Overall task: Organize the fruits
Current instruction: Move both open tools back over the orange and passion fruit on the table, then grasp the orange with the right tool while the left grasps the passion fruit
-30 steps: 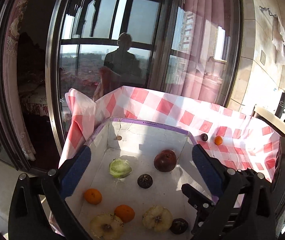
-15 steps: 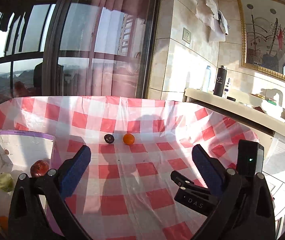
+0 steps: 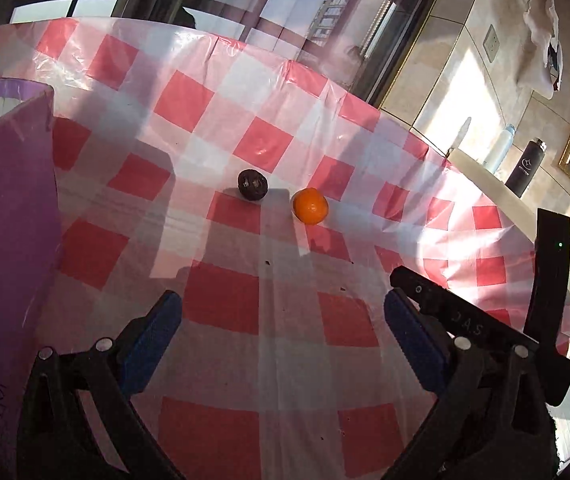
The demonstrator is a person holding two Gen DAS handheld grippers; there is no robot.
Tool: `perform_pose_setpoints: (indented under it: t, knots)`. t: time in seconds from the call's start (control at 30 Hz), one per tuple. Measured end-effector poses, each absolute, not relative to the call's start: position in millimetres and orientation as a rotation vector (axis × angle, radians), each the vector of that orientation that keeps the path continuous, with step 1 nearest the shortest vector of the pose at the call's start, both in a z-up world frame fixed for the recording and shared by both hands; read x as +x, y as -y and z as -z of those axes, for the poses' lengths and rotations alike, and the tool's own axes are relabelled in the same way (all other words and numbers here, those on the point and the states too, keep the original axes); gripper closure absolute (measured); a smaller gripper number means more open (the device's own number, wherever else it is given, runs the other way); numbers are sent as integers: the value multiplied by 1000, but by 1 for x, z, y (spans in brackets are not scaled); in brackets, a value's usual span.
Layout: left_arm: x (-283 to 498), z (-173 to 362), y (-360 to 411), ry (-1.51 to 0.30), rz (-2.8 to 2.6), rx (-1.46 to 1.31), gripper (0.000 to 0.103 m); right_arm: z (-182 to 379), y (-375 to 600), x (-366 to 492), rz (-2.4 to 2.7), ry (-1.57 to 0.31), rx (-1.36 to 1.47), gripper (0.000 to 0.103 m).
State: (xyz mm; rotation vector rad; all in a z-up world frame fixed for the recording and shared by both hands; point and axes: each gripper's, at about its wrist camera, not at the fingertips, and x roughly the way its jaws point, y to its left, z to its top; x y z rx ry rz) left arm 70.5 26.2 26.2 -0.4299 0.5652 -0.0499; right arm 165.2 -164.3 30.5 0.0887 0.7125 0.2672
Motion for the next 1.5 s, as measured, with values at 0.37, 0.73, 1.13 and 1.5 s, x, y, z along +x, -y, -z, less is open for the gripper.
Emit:
perform_pose_setpoints:
  t: [0.37,0.73,1.13,1.5]
  knots:
    - [81,-16,-36,-620,46,-504,2,-18,78,269,-349,-809,-46,20]
    - [82,-13,-41,-624,53,-527,2,-19,99,224,-345,-784,-22,60]
    - [80,-19,-27,-613,-21,-437,2,-12,257,120,-203,-591,518,59]
    - [223,-35,-14,-737,-229,-268,11,-6,249,127,-228,-582,536,59]
